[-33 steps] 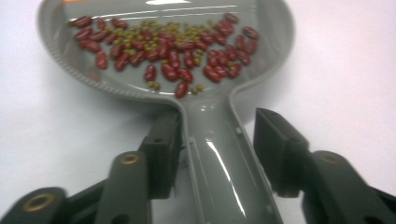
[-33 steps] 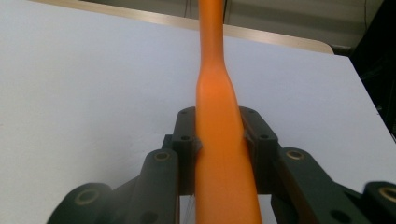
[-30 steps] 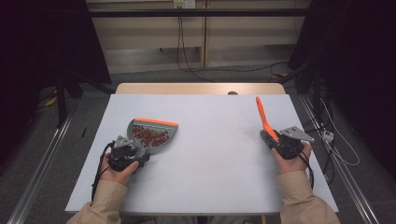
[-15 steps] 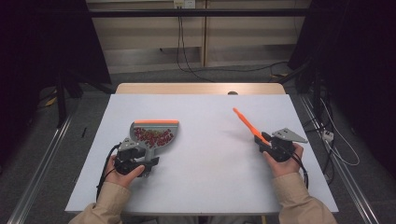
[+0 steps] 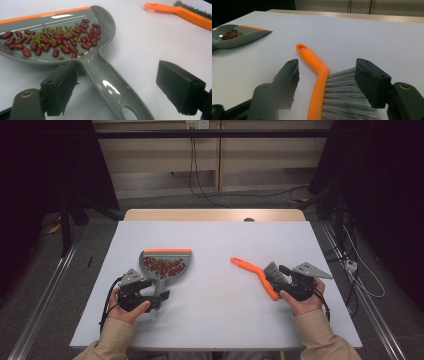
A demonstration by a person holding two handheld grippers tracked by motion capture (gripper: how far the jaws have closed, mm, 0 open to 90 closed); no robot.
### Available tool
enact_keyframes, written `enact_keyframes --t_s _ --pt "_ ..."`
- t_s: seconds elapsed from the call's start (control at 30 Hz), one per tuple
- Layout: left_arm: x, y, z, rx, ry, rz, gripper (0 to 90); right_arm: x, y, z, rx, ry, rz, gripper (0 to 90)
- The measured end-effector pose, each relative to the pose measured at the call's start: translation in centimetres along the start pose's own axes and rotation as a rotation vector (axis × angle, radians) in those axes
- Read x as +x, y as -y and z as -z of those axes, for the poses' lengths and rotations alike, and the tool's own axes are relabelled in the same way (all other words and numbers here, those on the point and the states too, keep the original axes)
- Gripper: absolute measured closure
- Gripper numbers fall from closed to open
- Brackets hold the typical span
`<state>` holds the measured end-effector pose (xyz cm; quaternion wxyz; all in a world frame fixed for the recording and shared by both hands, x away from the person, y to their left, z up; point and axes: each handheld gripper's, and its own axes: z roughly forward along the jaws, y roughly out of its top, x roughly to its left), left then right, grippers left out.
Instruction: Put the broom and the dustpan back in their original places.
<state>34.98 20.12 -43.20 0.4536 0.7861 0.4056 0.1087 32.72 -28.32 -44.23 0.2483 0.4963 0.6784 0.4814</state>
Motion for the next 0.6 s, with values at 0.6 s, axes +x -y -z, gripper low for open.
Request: enact_keyframes --t_s 0.6 --pt "0.5 0.8 1.0 -0.061 0.047 -0.062 8.9 1.0 1.2 1.4 0.019 -0.068 0.044 25.4"
